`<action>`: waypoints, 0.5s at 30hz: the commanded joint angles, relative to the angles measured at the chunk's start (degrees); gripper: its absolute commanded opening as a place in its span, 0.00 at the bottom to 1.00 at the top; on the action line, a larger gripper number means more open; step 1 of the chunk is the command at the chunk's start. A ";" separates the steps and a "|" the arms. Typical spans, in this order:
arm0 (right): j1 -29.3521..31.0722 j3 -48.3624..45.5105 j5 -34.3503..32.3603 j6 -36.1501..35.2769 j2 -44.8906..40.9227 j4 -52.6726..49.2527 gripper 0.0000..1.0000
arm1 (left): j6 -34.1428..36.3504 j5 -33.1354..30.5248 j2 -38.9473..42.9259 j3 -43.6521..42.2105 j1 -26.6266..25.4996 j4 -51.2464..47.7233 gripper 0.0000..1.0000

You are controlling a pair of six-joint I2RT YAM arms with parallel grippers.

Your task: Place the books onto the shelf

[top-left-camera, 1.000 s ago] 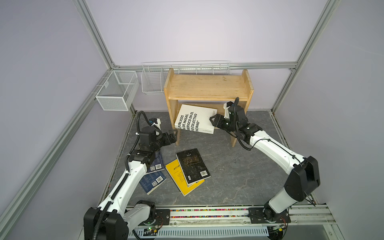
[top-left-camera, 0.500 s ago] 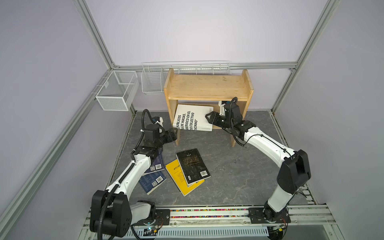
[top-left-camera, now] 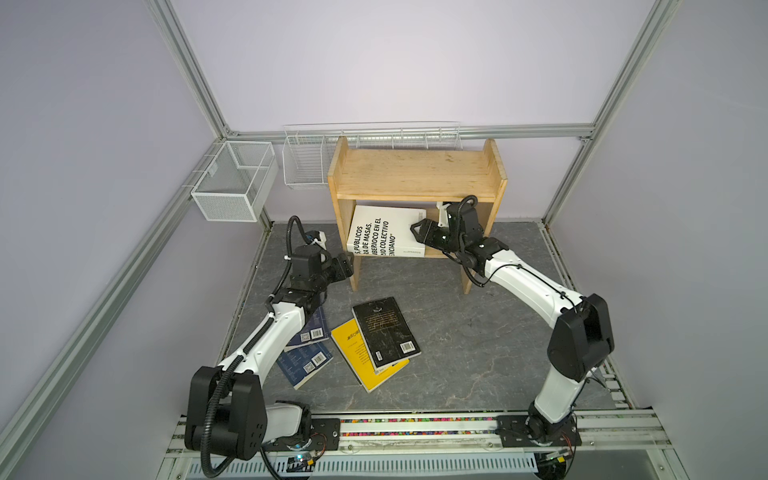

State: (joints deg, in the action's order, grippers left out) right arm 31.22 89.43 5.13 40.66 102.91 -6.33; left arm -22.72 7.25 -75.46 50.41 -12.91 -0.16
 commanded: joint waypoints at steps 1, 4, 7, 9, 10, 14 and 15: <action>0.26 1.43 2.96 -0.40 1.87 0.79 0.52 | -0.83 -1.88 -0.68 2.41 0.22 3.34 0.77; 0.02 1.45 2.49 -0.71 2.02 0.93 0.53 | -0.86 -1.80 -0.79 2.41 0.21 3.16 0.77; -0.11 1.75 2.41 -0.83 2.55 1.43 0.54 | -1.45 -1.12 -0.45 1.93 0.22 3.19 0.77; -0.23 1.80 2.69 -0.83 2.90 2.06 0.55 | -1.72 -0.05 0.19 1.30 0.16 3.12 0.77; -0.28 1.80 2.70 -0.85 3.04 2.39 0.55 | -1.87 0.36 0.62 0.90 0.16 3.11 0.78; -0.33 1.39 2.57 -0.82 3.08 4.31 0.58 | -2.30 1.51 2.95 -1.01 0.18 2.77 0.81; -0.30 1.24 2.46 -0.70 3.08 4.93 0.58 | -2.43 1.53 3.47 -1.33 0.16 2.51 0.81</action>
State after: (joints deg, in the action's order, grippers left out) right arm 30.87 90.06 5.39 40.62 104.92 -3.73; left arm -24.38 7.88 -74.61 49.95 -12.91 0.25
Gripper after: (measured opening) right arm 0.580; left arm 0.809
